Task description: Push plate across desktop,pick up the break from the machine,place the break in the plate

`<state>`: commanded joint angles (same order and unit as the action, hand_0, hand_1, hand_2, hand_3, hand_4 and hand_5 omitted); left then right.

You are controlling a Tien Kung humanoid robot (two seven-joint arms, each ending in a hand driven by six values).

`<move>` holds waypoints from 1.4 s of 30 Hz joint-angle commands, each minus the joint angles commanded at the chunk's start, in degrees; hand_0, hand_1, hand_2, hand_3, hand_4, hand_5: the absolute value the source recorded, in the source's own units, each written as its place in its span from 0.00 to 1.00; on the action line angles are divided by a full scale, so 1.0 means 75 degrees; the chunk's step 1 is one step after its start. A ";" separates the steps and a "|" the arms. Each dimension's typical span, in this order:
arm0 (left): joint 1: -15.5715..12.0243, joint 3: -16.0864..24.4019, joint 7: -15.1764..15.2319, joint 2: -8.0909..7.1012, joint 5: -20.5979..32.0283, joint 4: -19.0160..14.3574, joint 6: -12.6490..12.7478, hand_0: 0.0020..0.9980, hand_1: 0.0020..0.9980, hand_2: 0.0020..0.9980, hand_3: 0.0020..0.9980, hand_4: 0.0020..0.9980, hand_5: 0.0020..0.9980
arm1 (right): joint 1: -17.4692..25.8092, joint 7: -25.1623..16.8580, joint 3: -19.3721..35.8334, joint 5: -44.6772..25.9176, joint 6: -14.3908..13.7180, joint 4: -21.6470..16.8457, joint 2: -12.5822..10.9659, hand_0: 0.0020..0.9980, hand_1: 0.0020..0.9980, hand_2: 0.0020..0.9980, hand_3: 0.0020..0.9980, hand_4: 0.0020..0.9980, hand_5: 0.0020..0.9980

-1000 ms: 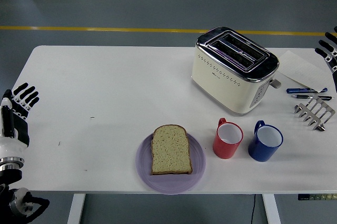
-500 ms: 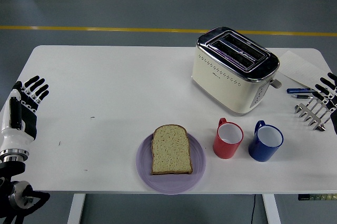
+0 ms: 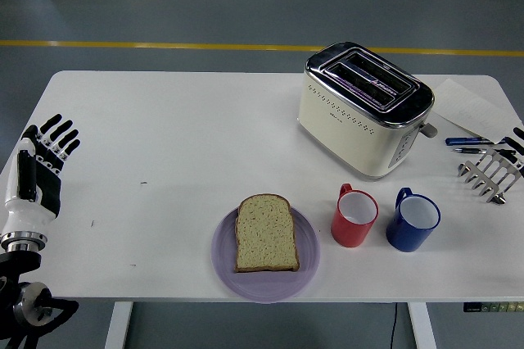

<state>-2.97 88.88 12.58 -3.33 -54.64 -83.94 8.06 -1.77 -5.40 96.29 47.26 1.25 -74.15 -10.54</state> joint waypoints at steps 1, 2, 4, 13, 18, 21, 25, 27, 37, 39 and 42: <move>0.0025 0.0007 -0.0039 0.0006 -0.0008 0.0003 -0.0021 0.80 0.78 0.79 0.74 0.48 1.00 | -0.0018 0.0000 0.0014 -0.0009 -0.0003 0.0006 0.0003 0.76 0.75 0.76 0.77 0.56 0.60; 0.0044 0.0019 -0.0085 0.0010 -0.0010 0.0004 -0.0045 0.80 0.78 0.79 0.74 0.48 1.00 | -0.0041 -0.0001 0.0031 -0.0012 -0.0004 0.0009 0.0006 0.76 0.75 0.76 0.77 0.56 0.60; 0.0058 0.0040 -0.0152 0.0009 0.0014 -0.0001 -0.0094 0.80 0.79 0.79 0.75 0.50 1.00 | -0.0064 -0.0004 0.0045 -0.0012 -0.0008 0.0009 0.0008 0.77 0.75 0.76 0.77 0.56 0.60; 0.0174 0.0377 -0.0876 -0.0074 0.0028 -0.0141 -0.0635 0.80 0.79 0.80 0.75 0.51 1.00 | -0.0166 -0.0023 0.0097 -0.0021 -0.0028 0.0034 0.0032 0.76 0.75 0.76 0.77 0.56 0.60; 0.0259 0.0568 -0.1151 -0.0124 0.0019 -0.0213 -0.1175 0.81 0.80 0.82 0.78 0.53 1.00 | -0.0176 0.0004 0.0100 -0.0027 -0.0012 0.0096 0.0045 0.76 0.75 0.76 0.77 0.56 0.60; 0.0313 0.0641 -0.1404 -0.0162 0.0027 -0.0276 -0.1521 0.81 0.80 0.82 0.78 0.53 1.00 | -0.0177 0.0011 0.0103 -0.0023 0.0001 0.0135 0.0050 0.76 0.75 0.76 0.77 0.56 0.60; 0.0359 0.0699 -0.1679 -0.0169 0.0028 -0.0332 -0.1799 0.81 0.82 0.84 0.81 0.54 1.00 | -0.0189 0.0014 0.0103 -0.0011 0.0015 0.0177 0.0059 0.76 0.74 0.76 0.76 0.55 0.60; 0.0356 0.0714 -0.1759 -0.0147 0.0009 -0.0335 -0.1850 0.81 0.82 0.84 0.81 0.54 1.00 | -0.0194 0.0016 0.0101 -0.0003 0.0026 0.0192 0.0063 0.76 0.74 0.76 0.76 0.55 0.60; 0.0260 0.0743 -0.1787 -0.0001 -0.0072 -0.0327 -0.1855 0.81 0.81 0.83 0.81 0.54 1.00 | -0.0202 0.0024 0.0109 0.0031 0.0054 0.0272 0.0071 0.76 0.74 0.75 0.75 0.55 0.59; 0.0254 0.0738 -0.1788 0.0013 -0.0079 -0.0324 -0.1862 0.81 0.81 0.83 0.81 0.54 1.00 | -0.0207 0.0025 0.0110 0.0026 0.0059 0.0287 0.0073 0.76 0.74 0.75 0.75 0.55 0.59; 0.0253 0.0731 -0.1794 0.0022 -0.0084 -0.0315 -0.1870 0.81 0.81 0.83 0.80 0.55 1.00 | -0.0210 0.0022 0.0125 0.0015 0.0066 0.0294 0.0074 0.76 0.74 0.75 0.74 0.55 0.58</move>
<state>-1.07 94.36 -0.87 -3.16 -55.27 -86.30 -5.96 -3.34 -5.24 97.23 47.37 1.74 -71.95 -9.98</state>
